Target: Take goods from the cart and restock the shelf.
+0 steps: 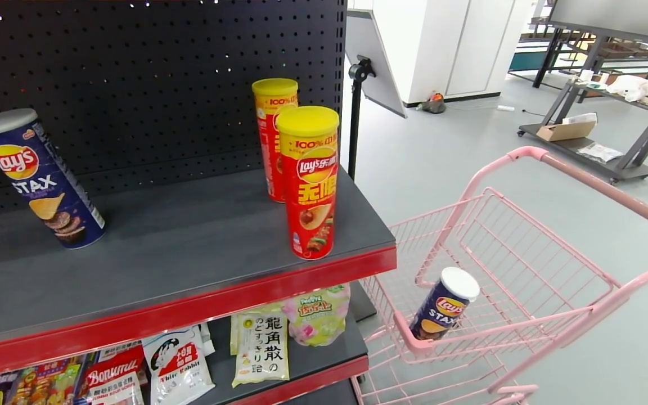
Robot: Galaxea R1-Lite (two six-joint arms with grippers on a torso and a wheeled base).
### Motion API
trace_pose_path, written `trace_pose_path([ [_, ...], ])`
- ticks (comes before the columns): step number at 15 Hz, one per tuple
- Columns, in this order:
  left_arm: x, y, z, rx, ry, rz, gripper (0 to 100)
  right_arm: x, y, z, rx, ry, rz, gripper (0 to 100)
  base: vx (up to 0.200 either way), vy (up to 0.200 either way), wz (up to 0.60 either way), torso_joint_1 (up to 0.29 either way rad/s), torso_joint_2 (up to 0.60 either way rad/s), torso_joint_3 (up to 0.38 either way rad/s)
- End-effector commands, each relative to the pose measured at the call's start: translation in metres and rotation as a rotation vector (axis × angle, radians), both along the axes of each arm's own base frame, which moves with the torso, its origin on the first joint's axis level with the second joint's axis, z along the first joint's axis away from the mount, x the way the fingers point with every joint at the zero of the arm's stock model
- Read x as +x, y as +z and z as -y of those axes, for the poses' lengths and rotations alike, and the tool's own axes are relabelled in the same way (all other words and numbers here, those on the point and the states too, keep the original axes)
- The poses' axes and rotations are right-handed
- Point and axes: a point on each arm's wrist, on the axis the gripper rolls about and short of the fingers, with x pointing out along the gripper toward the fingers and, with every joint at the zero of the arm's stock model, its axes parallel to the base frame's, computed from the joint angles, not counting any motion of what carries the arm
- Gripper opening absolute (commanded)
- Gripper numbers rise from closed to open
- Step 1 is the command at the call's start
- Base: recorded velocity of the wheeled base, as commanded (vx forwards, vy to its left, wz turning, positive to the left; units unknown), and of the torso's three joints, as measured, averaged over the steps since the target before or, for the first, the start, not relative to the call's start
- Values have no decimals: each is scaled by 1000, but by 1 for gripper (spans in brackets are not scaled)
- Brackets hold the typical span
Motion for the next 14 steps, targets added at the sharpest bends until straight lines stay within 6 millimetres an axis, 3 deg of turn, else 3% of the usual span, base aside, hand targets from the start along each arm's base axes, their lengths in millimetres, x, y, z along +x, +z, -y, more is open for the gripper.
trace_pose_path([
  [1, 0, 0, 0, 0, 1, -1, 100, 0, 0, 0, 0, 1, 0, 100, 0, 0, 0, -159, 403, 251],
  [7, 0, 0, 0, 0, 1, -1, 100, 0, 0, 0, 0, 3, 0, 100, 0, 0, 0, -181, 507, 324],
  [11, 0, 0, 0, 0, 1, -1, 100, 0, 1, 0, -16, 4, -7, 100, 0, 0, 0, -43, 140, 95],
  [12, 0, 0, 0, 0, 1, -1, 100, 0, 18, 0, -19, 32, 7, 100, 0, 0, 0, 0, 0, 0],
  [13, 0, 0, 0, 0, -1, -1, 100, 23, 86, -1, 34, 58, -63, 100, 0, 0, 0, 0, 0, 0],
  [14, 0, 0, 0, 0, -1, -1, 100, 45, 128, -1, 127, 57, -73, 100, 0, 0, 0, 0, 0, 0],
])
